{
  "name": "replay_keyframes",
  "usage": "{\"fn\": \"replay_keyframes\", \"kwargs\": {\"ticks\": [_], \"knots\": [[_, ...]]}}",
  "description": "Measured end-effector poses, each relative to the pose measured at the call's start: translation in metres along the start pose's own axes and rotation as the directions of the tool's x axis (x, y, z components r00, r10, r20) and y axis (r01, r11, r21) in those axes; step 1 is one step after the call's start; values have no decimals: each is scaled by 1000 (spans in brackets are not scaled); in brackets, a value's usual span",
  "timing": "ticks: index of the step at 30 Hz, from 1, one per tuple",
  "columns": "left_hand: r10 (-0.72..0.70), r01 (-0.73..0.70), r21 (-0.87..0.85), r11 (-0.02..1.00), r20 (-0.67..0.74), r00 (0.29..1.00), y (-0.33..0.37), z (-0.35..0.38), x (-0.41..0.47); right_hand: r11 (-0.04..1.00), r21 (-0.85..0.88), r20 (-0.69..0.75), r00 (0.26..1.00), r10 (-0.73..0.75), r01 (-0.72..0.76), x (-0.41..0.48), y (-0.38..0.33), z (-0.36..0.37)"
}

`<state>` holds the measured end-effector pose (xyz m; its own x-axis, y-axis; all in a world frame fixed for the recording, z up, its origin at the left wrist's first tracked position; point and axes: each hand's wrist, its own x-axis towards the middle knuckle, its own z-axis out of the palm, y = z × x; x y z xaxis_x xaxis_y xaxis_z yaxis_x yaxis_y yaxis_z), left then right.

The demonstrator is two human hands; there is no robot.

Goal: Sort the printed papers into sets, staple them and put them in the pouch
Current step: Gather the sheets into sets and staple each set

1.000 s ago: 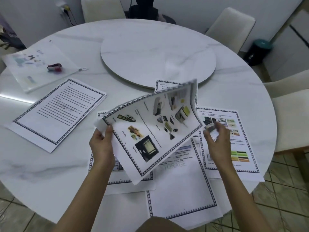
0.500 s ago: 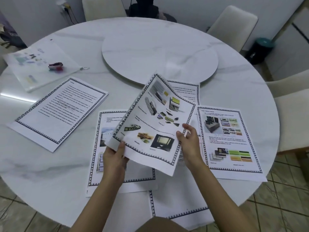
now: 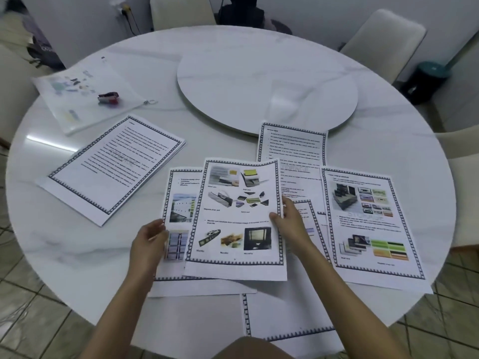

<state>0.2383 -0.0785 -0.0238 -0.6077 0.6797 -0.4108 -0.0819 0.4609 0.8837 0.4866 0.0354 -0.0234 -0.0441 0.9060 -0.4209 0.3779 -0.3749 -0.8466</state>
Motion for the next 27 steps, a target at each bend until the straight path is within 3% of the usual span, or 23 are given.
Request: {"fn": "replay_keyframes", "kwargs": {"ticks": [7, 11, 14, 19, 27], "knots": [[-60, 47, 208, 977, 57, 997, 12, 4, 19, 971, -221, 63, 995, -80, 92, -1, -8, 22], [-66, 52, 342, 938, 28, 997, 13, 8, 25, 921, -368, 4, 990, -139, 130, 1, -3, 37], [-46, 44, 478, 877, -7, 999, 15, 10, 25, 916, -387, -78, 986, -146, 105, -1, -3, 44], [-58, 94, 549, 830, -83, 995, 22, 8, 27, 912, -400, -95, 986, -136, 87, -1, -2, 51], [-100, 97, 586, 805, -27, 995, 24, -5, 46, 908, -388, 21, 986, -164, 159, -1, -9, 66]]}}
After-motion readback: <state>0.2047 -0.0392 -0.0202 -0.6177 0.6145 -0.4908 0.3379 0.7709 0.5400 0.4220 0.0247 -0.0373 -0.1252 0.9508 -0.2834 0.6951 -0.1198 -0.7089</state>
